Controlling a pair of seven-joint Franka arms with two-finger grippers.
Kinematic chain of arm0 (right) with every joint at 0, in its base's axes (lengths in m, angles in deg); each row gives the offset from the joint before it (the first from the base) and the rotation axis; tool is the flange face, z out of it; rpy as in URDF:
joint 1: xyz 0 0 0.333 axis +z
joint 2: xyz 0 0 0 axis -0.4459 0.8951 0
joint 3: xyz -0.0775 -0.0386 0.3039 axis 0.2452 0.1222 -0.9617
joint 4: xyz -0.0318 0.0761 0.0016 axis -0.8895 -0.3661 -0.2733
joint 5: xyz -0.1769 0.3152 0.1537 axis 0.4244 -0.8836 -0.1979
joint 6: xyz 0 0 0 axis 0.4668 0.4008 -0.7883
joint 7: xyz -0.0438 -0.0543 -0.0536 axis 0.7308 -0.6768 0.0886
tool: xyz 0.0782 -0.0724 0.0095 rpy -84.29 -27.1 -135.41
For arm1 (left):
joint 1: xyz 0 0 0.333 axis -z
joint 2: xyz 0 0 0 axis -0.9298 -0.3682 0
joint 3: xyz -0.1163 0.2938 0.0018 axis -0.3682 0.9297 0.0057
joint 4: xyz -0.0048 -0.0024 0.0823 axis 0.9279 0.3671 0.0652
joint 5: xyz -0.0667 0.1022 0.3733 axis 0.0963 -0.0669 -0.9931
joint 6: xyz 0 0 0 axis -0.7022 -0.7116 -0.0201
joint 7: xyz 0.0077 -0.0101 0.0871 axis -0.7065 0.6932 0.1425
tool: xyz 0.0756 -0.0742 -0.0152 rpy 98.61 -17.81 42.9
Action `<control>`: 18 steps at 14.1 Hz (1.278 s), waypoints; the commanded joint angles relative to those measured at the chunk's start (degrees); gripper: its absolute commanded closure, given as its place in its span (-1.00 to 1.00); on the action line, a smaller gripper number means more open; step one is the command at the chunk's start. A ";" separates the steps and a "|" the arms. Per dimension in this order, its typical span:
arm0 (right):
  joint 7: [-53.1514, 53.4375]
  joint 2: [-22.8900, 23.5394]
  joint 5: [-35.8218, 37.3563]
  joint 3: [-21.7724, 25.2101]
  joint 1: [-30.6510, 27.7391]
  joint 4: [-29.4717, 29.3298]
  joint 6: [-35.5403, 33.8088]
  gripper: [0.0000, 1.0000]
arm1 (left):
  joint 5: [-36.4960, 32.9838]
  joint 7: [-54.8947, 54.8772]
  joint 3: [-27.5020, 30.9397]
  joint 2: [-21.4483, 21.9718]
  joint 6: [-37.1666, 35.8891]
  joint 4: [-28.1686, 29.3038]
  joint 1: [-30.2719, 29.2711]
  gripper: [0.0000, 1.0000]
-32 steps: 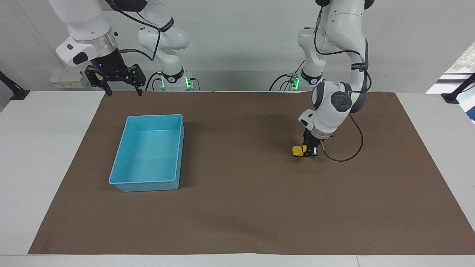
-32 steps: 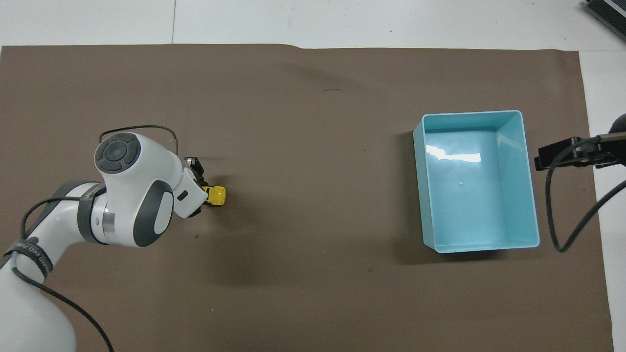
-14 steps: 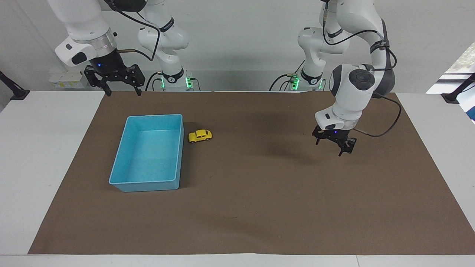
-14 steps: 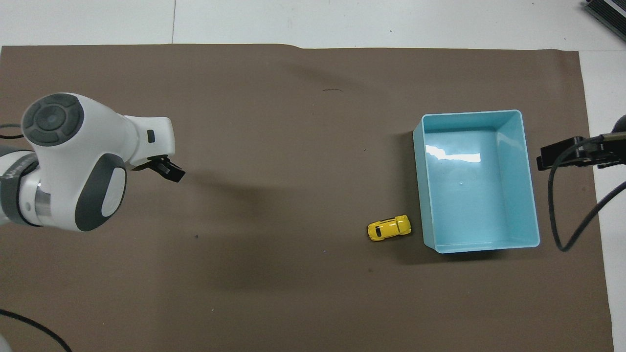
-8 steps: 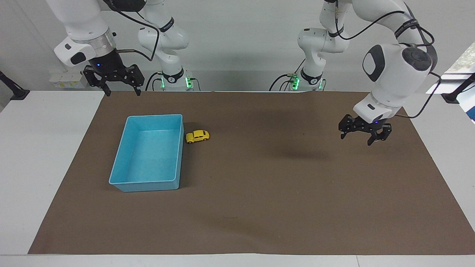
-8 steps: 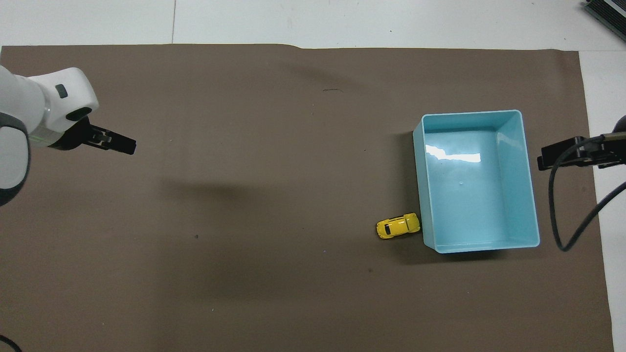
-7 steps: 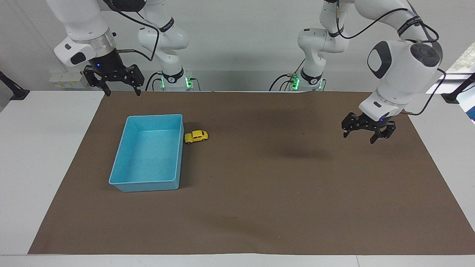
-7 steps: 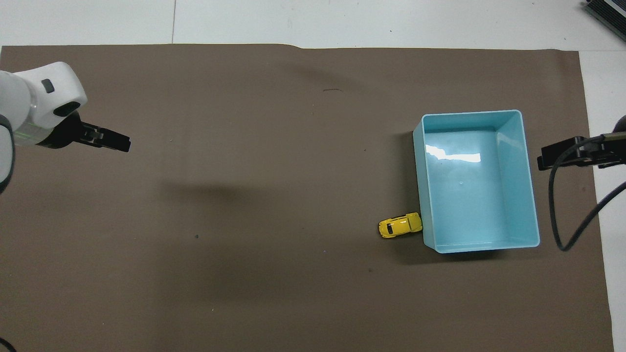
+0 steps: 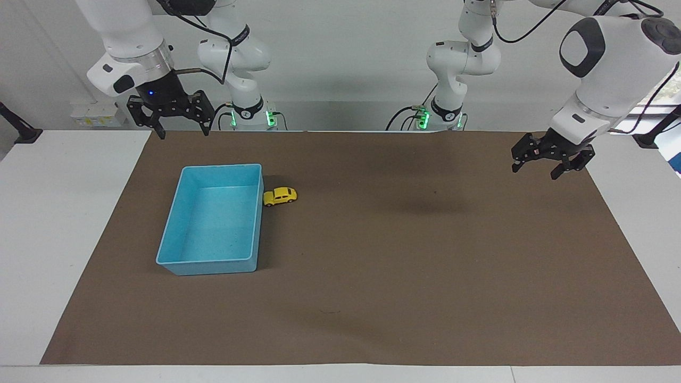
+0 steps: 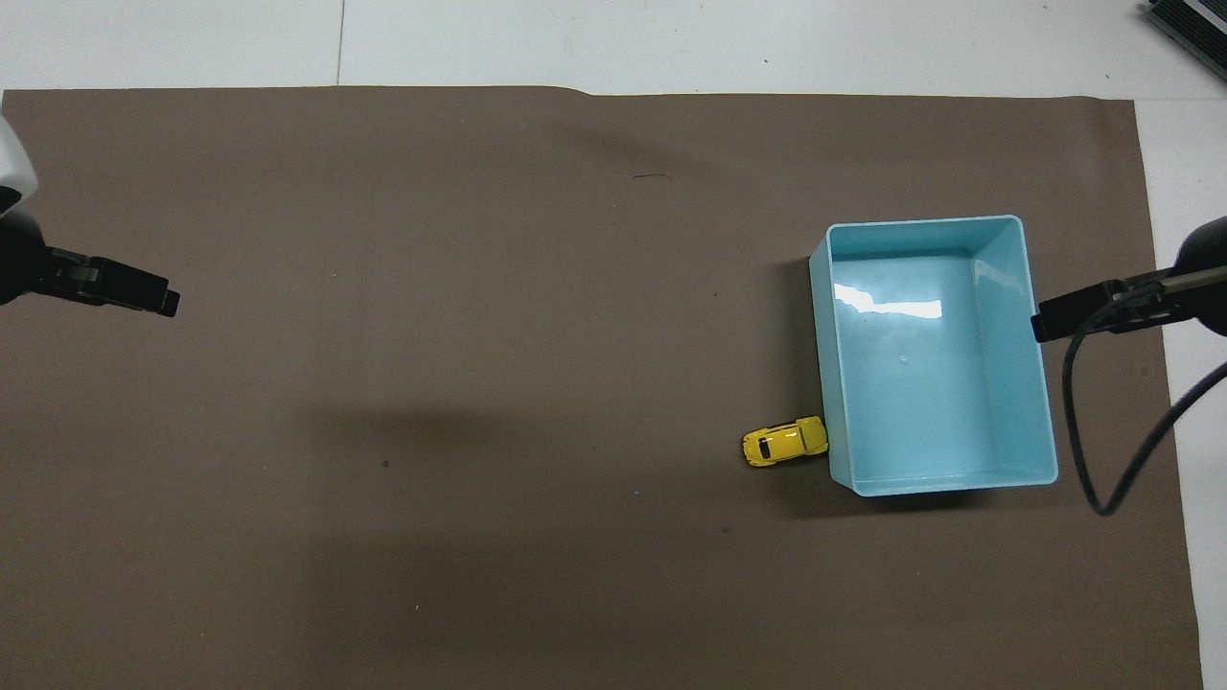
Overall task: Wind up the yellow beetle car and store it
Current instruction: 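Open the left gripper to release the car and retract the left arm, then move the right gripper over the blue box toward the car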
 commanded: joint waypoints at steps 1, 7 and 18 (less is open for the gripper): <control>-11.00 -1.92 -1.28 -0.31 0.01 2.28 0.77 -1.00 | -0.75 0.82 -0.52 2.25 -2.49 1.32 -0.96 -1.00; -33.61 -5.18 -0.75 -0.40 1.59 7.47 2.80 -1.00 | -3.90 3.54 -0.78 0.94 -8.89 -3.49 -0.88 -1.00; -63.14 -6.07 0.83 -0.40 9.41 12.83 7.27 -1.00 | -4.89 7.24 -0.60 1.99 -6.62 -1.93 -1.05 -1.00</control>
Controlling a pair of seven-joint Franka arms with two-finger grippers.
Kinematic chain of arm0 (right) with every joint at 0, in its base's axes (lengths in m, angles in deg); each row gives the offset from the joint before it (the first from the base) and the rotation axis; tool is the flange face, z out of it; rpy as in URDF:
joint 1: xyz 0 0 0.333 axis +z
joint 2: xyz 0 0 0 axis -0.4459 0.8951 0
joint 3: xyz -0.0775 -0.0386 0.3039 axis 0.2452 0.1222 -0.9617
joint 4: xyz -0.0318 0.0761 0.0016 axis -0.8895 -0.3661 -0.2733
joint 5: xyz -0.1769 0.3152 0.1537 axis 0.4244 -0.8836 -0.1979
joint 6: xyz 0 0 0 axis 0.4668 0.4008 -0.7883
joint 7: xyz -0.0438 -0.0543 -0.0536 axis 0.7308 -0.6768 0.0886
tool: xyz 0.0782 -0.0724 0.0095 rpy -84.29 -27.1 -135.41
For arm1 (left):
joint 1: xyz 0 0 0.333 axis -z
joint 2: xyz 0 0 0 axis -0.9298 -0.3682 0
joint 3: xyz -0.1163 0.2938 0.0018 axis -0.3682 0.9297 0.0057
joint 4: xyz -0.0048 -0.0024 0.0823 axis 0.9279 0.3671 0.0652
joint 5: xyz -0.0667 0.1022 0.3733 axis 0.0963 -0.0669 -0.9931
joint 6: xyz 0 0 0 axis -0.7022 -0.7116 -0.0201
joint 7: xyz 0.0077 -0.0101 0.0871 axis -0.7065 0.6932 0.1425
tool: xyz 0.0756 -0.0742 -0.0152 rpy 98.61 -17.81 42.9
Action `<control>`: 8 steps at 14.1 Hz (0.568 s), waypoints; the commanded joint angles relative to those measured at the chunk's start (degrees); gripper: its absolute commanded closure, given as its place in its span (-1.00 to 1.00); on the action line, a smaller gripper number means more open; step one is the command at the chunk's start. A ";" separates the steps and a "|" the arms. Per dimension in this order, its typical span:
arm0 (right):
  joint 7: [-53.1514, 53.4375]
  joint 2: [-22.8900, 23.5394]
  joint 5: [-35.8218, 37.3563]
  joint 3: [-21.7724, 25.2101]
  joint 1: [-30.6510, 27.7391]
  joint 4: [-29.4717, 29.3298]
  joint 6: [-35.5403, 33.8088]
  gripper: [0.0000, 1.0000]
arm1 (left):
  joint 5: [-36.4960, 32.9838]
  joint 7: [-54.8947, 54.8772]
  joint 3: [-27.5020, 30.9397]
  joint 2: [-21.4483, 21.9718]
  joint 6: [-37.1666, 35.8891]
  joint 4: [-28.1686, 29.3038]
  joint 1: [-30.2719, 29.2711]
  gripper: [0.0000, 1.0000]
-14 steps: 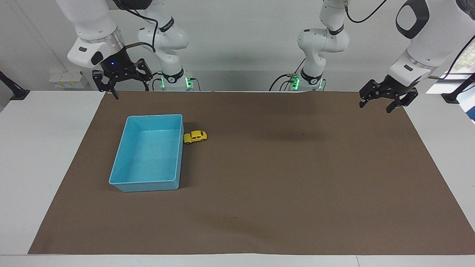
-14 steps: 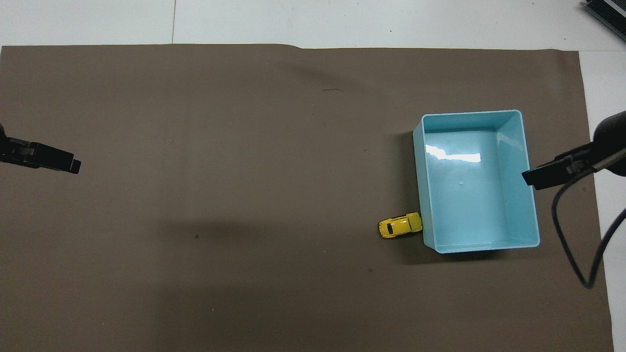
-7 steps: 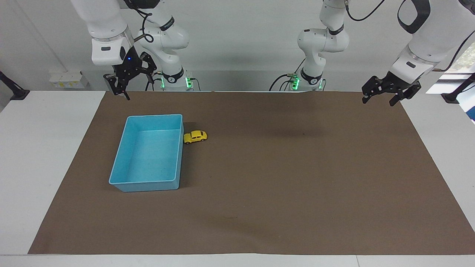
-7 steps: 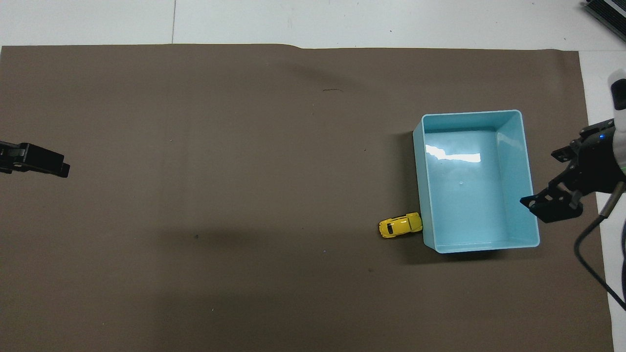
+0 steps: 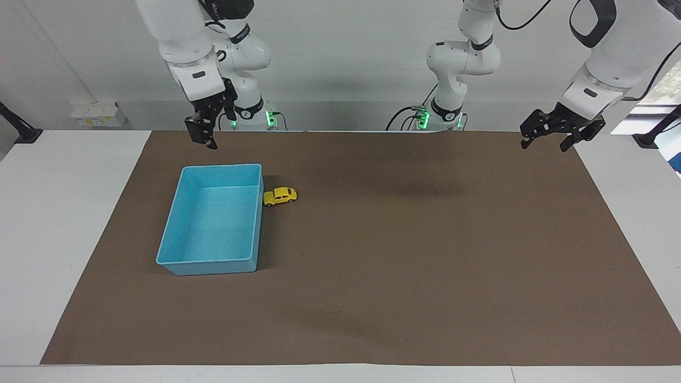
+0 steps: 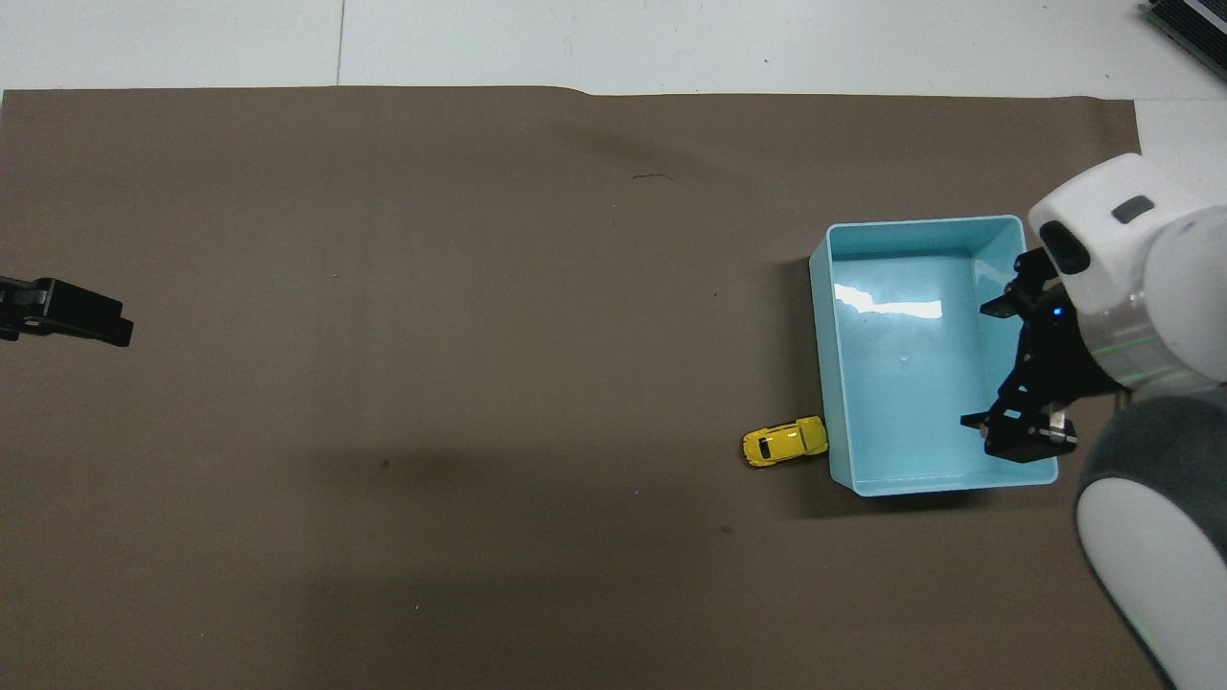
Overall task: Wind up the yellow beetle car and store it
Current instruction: 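Move the right gripper over the blue box toward the car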
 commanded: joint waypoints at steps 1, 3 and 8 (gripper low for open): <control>-8.14 -1.06 0.66 0.11 1.20 3.10 3.19 -1.00 | -0.94 0.83 -0.29 0.36 0.00 0.27 -0.38 -1.00; -9.13 -0.96 0.75 0.11 2.69 5.20 5.11 -1.00 | -0.94 0.83 -0.29 0.36 0.00 0.27 -0.38 -1.00; -9.66 -0.44 0.75 0.11 4.54 11.00 10.66 -1.00 | -0.94 0.83 -0.29 0.36 0.00 0.27 -0.47 -1.00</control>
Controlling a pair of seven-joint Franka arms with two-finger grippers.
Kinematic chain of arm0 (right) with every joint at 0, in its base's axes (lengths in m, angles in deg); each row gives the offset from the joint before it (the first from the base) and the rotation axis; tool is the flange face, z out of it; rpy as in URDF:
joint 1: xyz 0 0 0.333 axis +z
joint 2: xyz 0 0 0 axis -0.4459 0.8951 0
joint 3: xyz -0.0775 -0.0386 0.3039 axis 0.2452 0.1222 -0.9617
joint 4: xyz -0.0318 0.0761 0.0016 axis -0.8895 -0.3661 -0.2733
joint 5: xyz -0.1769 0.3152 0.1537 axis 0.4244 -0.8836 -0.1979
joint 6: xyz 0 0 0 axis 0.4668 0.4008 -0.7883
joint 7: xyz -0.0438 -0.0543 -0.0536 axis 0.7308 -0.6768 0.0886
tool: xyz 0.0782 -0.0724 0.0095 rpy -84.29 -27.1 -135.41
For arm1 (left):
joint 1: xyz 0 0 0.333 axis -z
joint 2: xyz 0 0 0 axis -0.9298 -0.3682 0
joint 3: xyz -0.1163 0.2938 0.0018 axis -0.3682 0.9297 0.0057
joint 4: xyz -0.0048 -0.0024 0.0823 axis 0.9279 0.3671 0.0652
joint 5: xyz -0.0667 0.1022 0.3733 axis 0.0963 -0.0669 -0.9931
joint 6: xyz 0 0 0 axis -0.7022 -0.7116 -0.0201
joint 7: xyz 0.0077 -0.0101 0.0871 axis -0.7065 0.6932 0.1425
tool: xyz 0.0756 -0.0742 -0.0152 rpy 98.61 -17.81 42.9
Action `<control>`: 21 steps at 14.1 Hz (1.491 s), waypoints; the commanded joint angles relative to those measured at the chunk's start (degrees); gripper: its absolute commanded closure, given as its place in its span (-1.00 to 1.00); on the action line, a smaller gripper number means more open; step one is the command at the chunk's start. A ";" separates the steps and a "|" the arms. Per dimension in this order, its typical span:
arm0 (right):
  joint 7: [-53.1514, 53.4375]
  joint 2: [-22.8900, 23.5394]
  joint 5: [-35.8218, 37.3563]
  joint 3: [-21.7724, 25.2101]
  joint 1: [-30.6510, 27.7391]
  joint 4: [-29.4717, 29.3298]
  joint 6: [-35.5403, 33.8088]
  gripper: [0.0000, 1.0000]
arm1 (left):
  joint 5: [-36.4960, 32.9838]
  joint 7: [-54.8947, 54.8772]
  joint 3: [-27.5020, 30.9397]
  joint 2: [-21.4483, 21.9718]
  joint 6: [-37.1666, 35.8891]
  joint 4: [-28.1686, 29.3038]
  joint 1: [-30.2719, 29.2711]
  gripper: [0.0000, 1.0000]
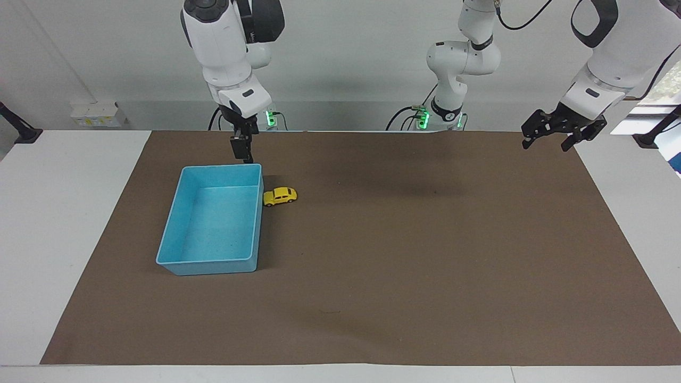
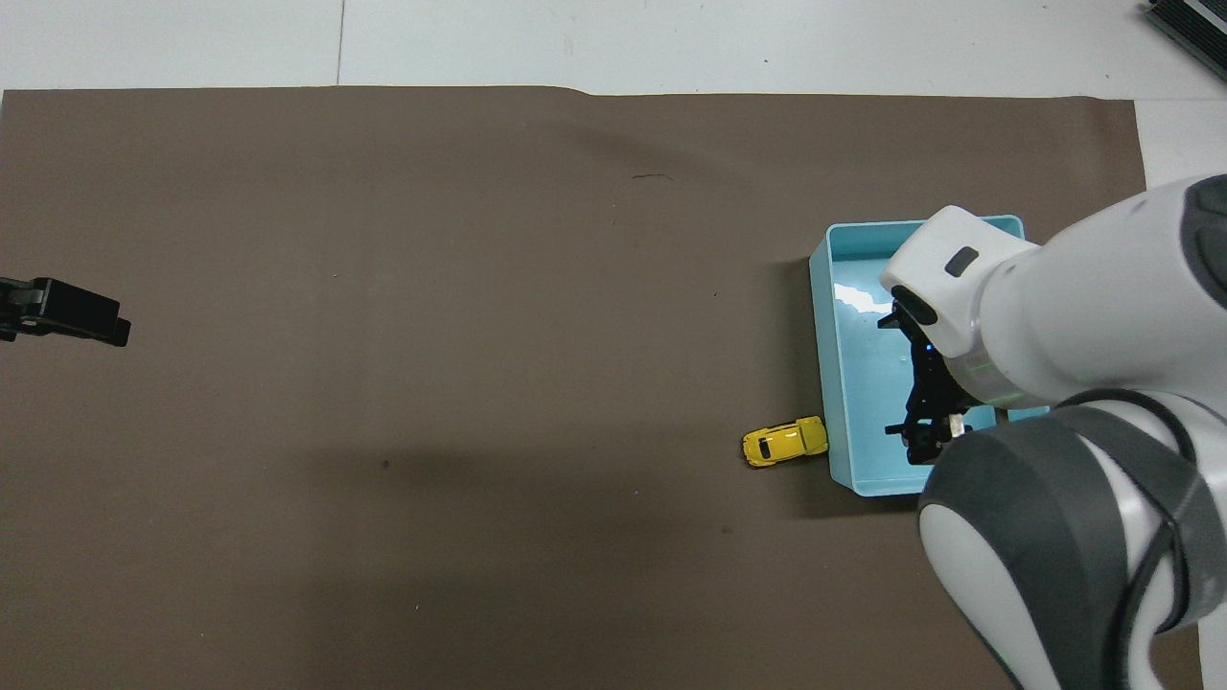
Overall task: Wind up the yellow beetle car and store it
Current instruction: 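Move the right gripper over the blue box toward the car, then grasp the yellow car beside the blue box with the right gripper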
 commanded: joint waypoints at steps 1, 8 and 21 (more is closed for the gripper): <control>-1.36 -0.82 0.65 0.02 0.31 4.15 3.43 -1.00 | -0.93 0.67 -0.39 0.36 0.00 0.27 -0.47 -1.00; -1.45 2.43 0.56 -0.07 2.25 8.37 9.59 -1.00 | -0.93 0.67 -0.39 0.36 0.00 0.27 -0.47 -1.00; -1.80 1.82 0.56 -0.07 3.92 23.66 25.06 -1.00 | -0.93 0.76 -0.39 0.36 0.00 0.27 -0.47 -1.00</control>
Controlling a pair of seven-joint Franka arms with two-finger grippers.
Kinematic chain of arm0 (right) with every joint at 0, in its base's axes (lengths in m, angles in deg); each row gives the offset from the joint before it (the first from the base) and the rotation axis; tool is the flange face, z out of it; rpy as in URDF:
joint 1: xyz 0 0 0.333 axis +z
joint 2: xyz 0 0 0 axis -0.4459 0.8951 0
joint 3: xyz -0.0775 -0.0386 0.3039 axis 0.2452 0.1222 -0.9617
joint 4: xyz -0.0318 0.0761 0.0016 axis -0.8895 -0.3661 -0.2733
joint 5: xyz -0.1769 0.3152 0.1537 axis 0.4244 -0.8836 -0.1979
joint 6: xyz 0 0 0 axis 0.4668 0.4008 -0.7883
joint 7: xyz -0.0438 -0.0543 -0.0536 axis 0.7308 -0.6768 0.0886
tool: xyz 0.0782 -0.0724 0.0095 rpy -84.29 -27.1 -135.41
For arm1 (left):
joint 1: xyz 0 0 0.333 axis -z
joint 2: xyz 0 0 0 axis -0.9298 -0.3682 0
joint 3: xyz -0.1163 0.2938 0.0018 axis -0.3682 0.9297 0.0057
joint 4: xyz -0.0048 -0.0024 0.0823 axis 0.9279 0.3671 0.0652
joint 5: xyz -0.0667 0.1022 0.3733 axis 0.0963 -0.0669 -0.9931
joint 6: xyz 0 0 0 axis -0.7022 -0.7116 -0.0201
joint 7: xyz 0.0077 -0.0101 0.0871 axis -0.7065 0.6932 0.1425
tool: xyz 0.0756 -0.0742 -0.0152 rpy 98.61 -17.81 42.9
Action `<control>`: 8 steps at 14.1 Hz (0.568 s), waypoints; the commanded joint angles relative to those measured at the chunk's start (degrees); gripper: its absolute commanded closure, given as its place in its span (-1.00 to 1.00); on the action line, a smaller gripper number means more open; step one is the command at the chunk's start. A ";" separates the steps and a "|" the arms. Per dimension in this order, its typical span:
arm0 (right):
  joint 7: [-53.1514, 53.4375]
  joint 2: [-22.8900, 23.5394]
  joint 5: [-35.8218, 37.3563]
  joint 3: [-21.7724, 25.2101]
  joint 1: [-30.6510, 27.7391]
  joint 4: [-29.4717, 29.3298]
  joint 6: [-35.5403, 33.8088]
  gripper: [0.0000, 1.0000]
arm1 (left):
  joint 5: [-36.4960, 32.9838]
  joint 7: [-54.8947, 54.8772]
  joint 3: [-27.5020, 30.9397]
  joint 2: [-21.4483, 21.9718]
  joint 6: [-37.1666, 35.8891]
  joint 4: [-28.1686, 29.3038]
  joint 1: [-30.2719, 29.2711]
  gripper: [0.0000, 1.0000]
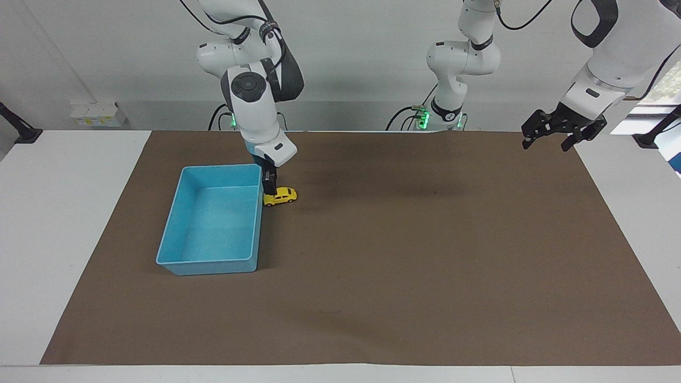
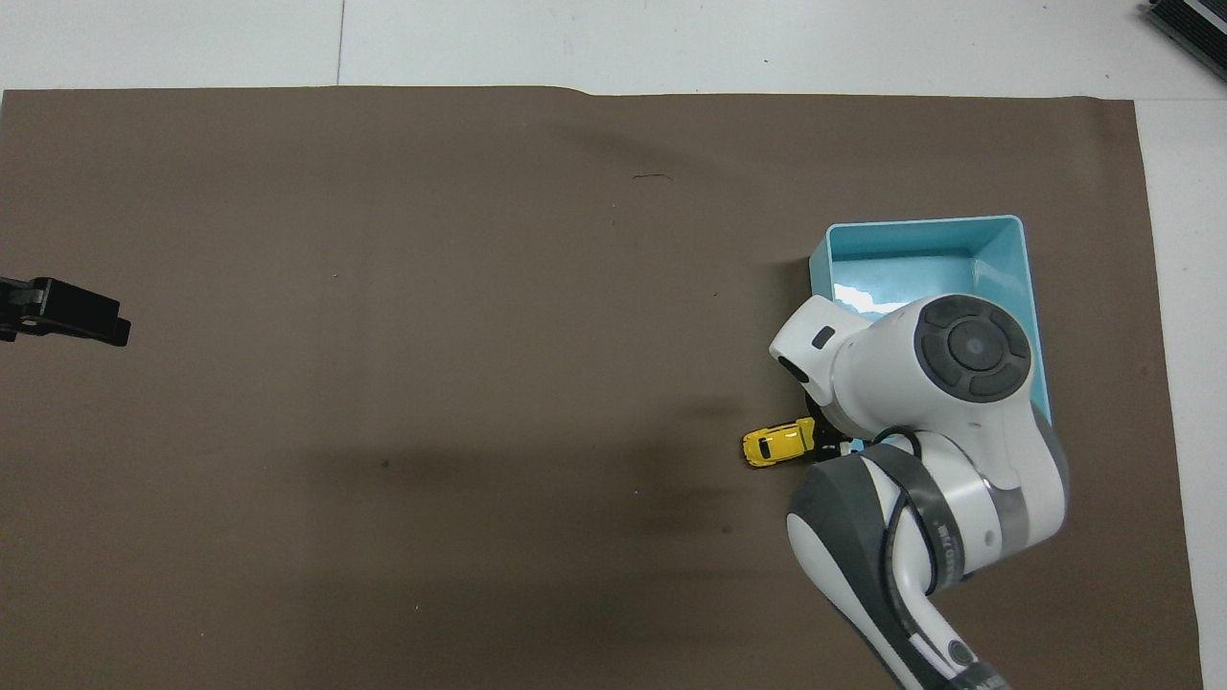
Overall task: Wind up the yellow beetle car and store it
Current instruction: 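Grasp the yellow car beside the blue box with the right gripper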
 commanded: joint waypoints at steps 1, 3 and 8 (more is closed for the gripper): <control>-1.50 -1.30 0.46 -0.02 0.39 3.80 3.34 -1.00 | -0.93 0.56 -0.39 0.36 0.00 0.27 -0.47 -1.00; -1.50 -1.13 0.55 -0.02 0.31 4.77 4.83 -1.00 | -0.93 0.56 -0.39 0.36 0.00 0.27 -0.47 -1.00; -1.59 0.89 0.64 0.07 0.31 6.53 9.14 -1.00 | -0.93 0.56 -0.39 0.36 0.00 0.27 -0.47 -1.00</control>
